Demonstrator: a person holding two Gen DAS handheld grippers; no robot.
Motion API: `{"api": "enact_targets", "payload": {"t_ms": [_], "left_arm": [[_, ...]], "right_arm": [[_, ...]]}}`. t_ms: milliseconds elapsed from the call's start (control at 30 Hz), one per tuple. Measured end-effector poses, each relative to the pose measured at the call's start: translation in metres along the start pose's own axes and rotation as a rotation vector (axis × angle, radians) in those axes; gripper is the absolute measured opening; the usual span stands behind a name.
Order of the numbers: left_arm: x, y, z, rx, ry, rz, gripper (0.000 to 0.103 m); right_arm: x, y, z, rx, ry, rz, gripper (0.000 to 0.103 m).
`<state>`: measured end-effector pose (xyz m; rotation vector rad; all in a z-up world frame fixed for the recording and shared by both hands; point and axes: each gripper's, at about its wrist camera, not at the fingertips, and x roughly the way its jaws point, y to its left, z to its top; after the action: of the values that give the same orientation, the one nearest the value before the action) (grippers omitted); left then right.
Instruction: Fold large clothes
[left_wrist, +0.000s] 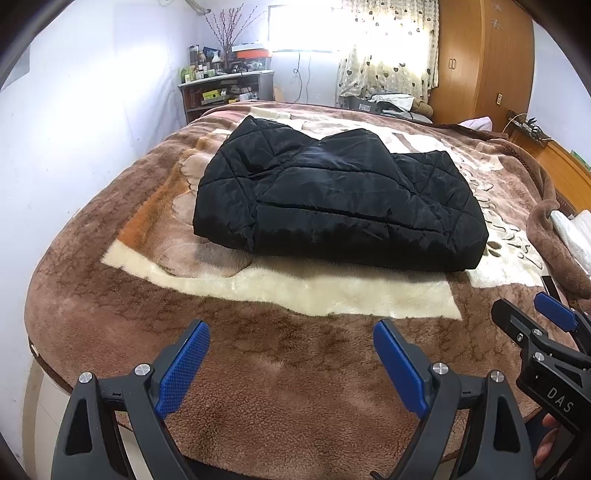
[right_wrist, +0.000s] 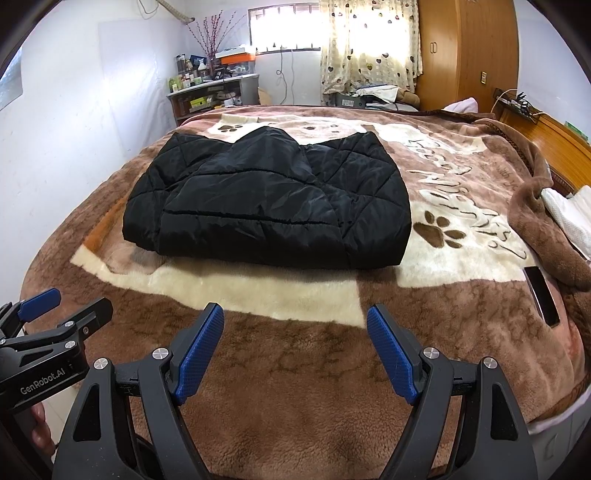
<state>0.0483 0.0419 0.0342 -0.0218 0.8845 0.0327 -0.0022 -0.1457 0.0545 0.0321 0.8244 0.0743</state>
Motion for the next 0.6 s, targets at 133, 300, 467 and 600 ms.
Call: {"api": "enact_targets", "payload": {"t_ms": [133, 300, 467, 600], "left_arm": [[0.0018, 0.0009, 0.0002, 0.003, 0.004, 0.001, 0.09], [0.0021, 0.001, 0.0003, 0.001, 0.004, 0.004, 0.09], [0.0032, 0.0015, -0.0001, 0.005, 0.003, 0.0, 0.09], [0.0042, 0.0012, 0.0001, 0.007, 0.001, 0.003, 0.09]], "right_arm": [[0.0006, 0.0005, 0.0001, 0.003, 0.001, -0.001, 0.08], [0.0014, 0.0015, -0.0006, 0.002, 0.002, 0.0, 0.08], [0.0014, 0.001, 0.0003, 0.0, 0.002, 0.0, 0.08], [0.004, 0.0035, -0.0022, -0.004, 0.004, 0.002, 0.08]]}}
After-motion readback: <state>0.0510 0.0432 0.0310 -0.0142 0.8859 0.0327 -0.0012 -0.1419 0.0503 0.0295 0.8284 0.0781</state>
